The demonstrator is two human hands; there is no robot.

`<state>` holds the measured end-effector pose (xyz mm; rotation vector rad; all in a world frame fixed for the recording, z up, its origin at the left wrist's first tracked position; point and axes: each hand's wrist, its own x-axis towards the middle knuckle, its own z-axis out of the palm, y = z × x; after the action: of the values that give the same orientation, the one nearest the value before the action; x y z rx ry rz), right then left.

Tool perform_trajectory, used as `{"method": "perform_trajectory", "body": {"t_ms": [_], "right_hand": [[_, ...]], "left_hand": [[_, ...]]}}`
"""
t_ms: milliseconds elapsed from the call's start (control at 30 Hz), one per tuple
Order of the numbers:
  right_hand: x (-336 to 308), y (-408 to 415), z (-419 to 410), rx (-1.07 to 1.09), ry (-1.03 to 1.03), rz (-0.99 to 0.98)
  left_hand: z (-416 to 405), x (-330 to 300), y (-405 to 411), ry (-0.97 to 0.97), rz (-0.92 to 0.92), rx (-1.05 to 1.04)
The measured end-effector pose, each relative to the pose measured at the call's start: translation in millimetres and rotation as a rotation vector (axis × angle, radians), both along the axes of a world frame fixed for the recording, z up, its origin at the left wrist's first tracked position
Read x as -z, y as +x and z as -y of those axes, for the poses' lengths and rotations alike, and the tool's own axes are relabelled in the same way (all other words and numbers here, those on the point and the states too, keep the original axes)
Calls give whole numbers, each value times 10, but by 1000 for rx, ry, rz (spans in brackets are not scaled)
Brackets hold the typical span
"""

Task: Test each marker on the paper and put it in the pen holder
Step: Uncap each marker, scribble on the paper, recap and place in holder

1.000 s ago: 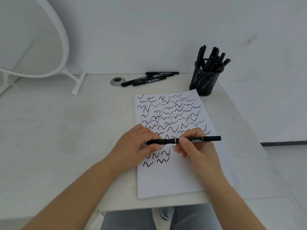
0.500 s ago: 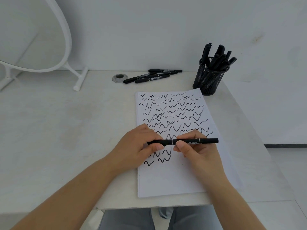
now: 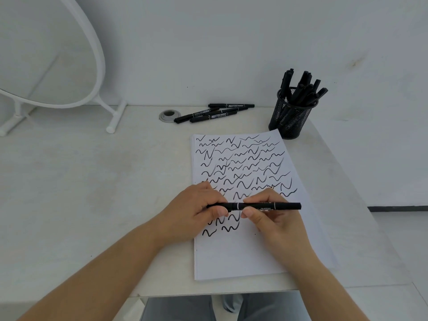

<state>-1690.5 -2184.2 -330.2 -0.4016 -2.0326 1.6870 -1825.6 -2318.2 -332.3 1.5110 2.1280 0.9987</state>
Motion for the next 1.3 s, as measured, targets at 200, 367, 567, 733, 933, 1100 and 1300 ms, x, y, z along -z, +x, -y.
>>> {"method": "perform_trajectory", "body": {"t_ms": [200, 367, 567, 733, 933, 1100, 1300], "right_hand": [[-26, 3, -4, -30, -10, 21], [-84, 7, -51, -29, -54, 64], [-224, 21, -261, 141, -1, 52], [-433, -92, -493, 105, 507, 15], [-545, -339, -511, -26, 1272, -3], [-604, -540, -624, -6, 1318, 18], [-839, -766, -1142, 298, 824, 46]], "left_hand": [[5, -7, 1, 7, 22, 2], [11, -6, 11, 71, 31, -92], [17, -145, -103, 73, -133, -158], [-84, -346, -216, 25, -308, -160], [-392, -567, -259, -27, -644, -116], [-594, -720, -436, 22, -683, -173], [-690, -608, -1017, -130, -381, -387]]}}
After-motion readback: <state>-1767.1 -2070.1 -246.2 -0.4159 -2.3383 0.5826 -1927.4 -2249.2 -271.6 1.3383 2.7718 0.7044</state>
